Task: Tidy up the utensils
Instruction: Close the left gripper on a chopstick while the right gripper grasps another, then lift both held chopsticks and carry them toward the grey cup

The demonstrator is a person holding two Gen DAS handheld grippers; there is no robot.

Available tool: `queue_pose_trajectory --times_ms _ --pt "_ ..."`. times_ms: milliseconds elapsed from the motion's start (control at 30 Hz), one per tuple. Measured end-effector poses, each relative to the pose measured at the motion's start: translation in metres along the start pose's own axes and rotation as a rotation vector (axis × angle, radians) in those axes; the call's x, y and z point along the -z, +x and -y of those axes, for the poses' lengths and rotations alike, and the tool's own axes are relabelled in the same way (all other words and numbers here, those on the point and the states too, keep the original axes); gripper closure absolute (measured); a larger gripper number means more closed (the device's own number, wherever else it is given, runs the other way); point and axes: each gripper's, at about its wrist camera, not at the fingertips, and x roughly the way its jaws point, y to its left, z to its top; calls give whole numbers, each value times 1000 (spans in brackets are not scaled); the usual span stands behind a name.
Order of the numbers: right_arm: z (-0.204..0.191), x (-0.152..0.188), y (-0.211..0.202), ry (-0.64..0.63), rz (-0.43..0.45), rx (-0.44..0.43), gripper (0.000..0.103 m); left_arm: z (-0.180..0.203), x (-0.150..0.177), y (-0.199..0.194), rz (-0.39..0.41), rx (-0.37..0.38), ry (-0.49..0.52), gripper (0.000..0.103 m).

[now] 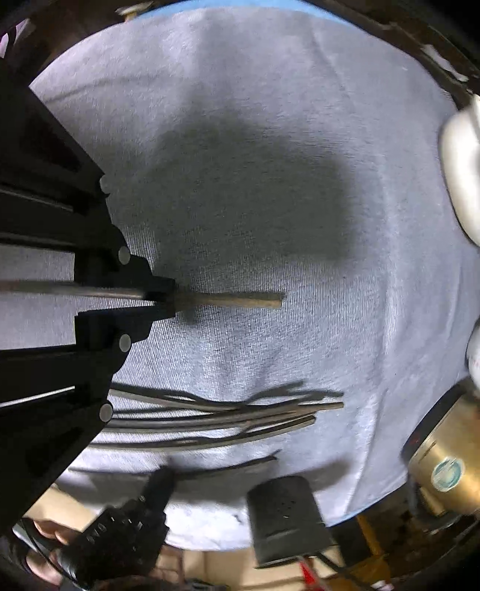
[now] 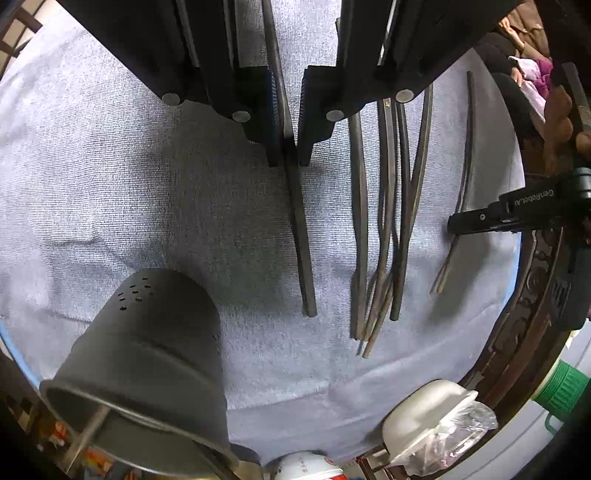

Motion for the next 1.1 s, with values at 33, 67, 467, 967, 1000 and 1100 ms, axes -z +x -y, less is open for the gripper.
queue_pose_trajectory --times_ms 33,67,467,967,1000,1100 --pt "1 -2 0 -4 -2 7 91 -2 -1 0 -5 17 -17 92" --pt "0 -5 -1 -9 -1 15 91 -5 -2 -1 -9 31 -33 91" --pt "-13 -42 11 -7 7 49 90 -21 -4 -8 -36 93 -76 63" --pt "-20 -58 20 -58 -85 81 93 -6 -26 8 -78 -9 -5 97" --pt "-20 -61 20 -56 -81 81 93 -4 -27 8 -69 -19 12 97" --pt "-22 -64 19 -75 -63 89 96 10 -26 9 -38 -24 27 98"
